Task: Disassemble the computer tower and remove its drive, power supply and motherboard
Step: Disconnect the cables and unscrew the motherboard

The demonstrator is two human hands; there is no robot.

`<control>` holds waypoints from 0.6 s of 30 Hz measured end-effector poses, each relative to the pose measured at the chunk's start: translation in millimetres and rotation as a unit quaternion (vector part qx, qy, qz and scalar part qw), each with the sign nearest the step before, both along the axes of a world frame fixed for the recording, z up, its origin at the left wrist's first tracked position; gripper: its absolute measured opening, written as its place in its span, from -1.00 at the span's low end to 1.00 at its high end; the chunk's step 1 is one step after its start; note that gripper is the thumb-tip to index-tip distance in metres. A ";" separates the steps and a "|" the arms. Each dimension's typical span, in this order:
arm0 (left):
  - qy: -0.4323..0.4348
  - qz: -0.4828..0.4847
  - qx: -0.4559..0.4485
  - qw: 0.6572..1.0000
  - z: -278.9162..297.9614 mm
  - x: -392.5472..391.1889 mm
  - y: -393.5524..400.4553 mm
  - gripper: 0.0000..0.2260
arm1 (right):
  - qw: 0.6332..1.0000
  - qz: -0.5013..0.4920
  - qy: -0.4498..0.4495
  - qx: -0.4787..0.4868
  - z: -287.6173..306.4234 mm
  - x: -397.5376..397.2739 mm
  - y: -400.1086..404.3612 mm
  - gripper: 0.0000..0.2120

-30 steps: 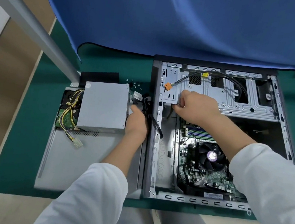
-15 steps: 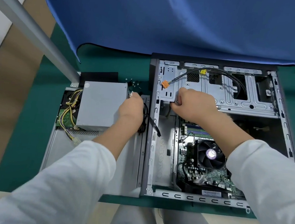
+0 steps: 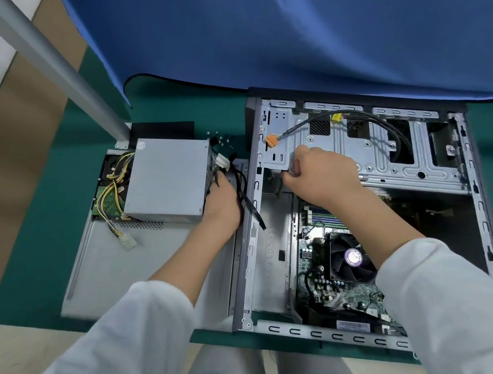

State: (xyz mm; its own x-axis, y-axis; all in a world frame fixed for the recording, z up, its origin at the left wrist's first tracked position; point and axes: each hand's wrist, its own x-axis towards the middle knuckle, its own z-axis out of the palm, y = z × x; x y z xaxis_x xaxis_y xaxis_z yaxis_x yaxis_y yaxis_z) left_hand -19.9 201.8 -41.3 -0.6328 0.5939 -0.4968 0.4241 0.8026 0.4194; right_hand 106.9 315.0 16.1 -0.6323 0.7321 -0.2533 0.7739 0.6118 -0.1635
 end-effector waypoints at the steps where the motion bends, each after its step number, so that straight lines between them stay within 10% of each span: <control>1: 0.000 -0.007 0.020 1.000 1.2 1.6 -4.2 -0.53 | 1.000 0.001 0.001 0.001 -0.1 -0.2 0.0 -0.79; 18: -0.064 -0.087 -0.015 0.994 -5.4 -9.6 -13.6 -0.65 | 1.000 0.002 -0.009 0.005 -1.0 -0.1 -0.6 -0.81</control>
State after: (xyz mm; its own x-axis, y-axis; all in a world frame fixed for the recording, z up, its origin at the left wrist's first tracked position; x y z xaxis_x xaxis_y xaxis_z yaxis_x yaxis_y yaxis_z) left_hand -29.5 188.2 -46.8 -0.4522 0.6722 -0.5862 0.5018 0.7351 0.4558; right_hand 106.8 314.3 15.1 -0.6309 0.7320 -0.2571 0.7740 0.6168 -0.1429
